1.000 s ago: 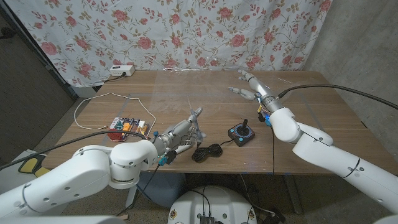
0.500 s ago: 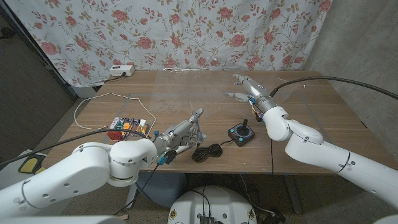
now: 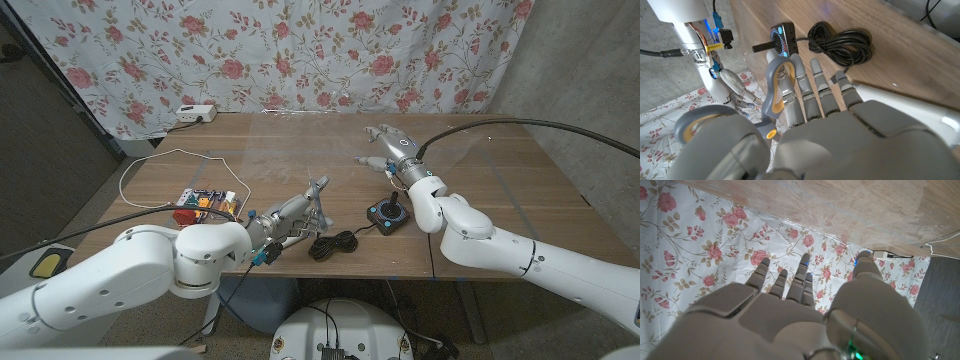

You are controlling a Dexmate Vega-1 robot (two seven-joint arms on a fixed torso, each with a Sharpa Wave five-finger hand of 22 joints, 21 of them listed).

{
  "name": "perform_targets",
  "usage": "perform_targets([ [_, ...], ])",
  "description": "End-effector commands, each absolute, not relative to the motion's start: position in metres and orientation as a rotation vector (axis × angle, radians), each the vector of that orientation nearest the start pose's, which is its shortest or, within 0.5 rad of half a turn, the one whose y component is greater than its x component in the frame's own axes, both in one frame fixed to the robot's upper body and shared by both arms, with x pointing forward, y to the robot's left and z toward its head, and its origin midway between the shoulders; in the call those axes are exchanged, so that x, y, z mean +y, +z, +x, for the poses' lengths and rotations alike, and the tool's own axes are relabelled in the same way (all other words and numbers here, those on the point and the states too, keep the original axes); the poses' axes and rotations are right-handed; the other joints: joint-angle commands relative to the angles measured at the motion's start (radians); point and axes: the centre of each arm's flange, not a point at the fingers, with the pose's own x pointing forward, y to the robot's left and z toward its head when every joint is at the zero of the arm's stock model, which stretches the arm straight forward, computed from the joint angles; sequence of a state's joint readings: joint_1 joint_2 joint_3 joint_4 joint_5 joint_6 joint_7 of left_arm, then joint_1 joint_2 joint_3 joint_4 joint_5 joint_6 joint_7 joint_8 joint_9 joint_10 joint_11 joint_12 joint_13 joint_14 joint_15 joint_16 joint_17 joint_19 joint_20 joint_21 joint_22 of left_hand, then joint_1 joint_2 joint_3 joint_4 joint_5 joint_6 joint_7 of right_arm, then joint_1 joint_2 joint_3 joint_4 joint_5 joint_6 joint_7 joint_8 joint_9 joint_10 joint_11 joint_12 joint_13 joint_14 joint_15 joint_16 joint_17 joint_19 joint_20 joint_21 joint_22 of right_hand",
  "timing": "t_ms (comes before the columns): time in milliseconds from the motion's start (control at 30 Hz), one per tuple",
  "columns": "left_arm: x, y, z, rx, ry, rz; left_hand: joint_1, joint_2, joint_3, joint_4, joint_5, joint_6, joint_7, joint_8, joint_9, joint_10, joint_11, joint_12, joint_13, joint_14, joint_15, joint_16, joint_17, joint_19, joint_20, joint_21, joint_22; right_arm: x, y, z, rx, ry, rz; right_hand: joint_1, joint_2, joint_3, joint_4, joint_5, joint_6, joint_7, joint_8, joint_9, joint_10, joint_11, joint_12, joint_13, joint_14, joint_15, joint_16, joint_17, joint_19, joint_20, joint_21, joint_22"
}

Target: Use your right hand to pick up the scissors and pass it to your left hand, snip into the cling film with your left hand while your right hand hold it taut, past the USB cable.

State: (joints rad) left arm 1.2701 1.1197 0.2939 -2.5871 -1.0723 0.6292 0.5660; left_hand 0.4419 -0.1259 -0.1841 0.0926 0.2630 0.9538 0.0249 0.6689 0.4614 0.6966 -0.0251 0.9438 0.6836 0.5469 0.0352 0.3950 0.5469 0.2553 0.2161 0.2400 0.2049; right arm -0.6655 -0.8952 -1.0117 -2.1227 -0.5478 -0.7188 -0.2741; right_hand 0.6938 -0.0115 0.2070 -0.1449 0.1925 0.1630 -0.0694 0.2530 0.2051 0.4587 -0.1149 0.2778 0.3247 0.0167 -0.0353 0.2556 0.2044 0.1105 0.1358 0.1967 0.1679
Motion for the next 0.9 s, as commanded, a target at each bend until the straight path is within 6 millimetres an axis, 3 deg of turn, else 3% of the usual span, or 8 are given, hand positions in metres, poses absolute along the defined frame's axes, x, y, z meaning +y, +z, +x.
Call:
perform_targets([
  [33, 0.162, -0.072, 0.399, -0.017, -0.407, 0.371, 0.006, 0.011, -0.011, 0.0, 0.01, -0.042, 0.055, -0.003, 0.005, 0.011, 0.001, 0.005, 0.005, 0.008, -0.002, -0.003, 0.002, 0.009, -0.001, -0.003, 0.003, -0.14, -0.01, 0.54, -0.673, -0.158, -1.506, -0.001, -0.009, -0.004, 0.001, 0.004, 0.006, 0.0, 0.006, 0.001, 0.001, -0.007, 0.001, -0.001, 0.004, -0.054, 0.003, -0.001, 0.008, 0.005, 0.004, -0.001],
  [400, 0.16, -0.073, 0.397, -0.005, -0.412, 0.371, 0.01, 0.016, -0.015, 0.001, 0.012, -0.04, 0.056, -0.006, 0.009, 0.016, -0.002, 0.008, 0.003, 0.014, -0.005, 0.0, 0.002, 0.012, -0.001, -0.004, 0.003, -0.14, -0.008, 0.541, -0.586, -0.105, -1.571, -0.014, -0.018, -0.014, 0.007, 0.006, 0.022, 0.002, 0.008, 0.001, 0.0, -0.001, -0.003, -0.005, 0.0, -0.046, -0.001, -0.001, 0.004, 0.013, -0.002, -0.001],
  [833, 0.161, -0.074, 0.396, 0.009, -0.418, 0.375, 0.017, 0.023, -0.02, 0.001, 0.014, -0.035, 0.055, -0.009, 0.014, 0.012, -0.001, 0.011, 0.002, 0.017, -0.007, 0.001, 0.0, 0.013, -0.001, -0.006, 0.002, -0.125, -0.008, 0.55, -0.519, -0.074, -1.663, -0.029, -0.023, -0.022, 0.014, 0.008, 0.047, -0.002, 0.012, 0.001, 0.02, -0.005, -0.001, -0.01, 0.009, -0.041, 0.001, -0.002, 0.001, 0.022, -0.007, -0.001],
  [900, 0.16, -0.074, 0.396, 0.012, -0.421, 0.374, 0.018, 0.024, -0.022, 0.001, 0.015, -0.038, 0.057, -0.013, 0.012, 0.01, -0.001, 0.011, 0.002, 0.012, -0.005, -0.001, 0.001, 0.013, -0.001, -0.007, 0.002, -0.124, -0.007, 0.553, -0.511, -0.064, -1.672, -0.034, -0.022, -0.025, 0.016, 0.011, 0.05, -0.005, 0.008, 0.001, -0.001, 0.003, -0.014, -0.014, -0.016, -0.027, -0.011, -0.002, -0.009, 0.023, -0.011, 0.0],
])
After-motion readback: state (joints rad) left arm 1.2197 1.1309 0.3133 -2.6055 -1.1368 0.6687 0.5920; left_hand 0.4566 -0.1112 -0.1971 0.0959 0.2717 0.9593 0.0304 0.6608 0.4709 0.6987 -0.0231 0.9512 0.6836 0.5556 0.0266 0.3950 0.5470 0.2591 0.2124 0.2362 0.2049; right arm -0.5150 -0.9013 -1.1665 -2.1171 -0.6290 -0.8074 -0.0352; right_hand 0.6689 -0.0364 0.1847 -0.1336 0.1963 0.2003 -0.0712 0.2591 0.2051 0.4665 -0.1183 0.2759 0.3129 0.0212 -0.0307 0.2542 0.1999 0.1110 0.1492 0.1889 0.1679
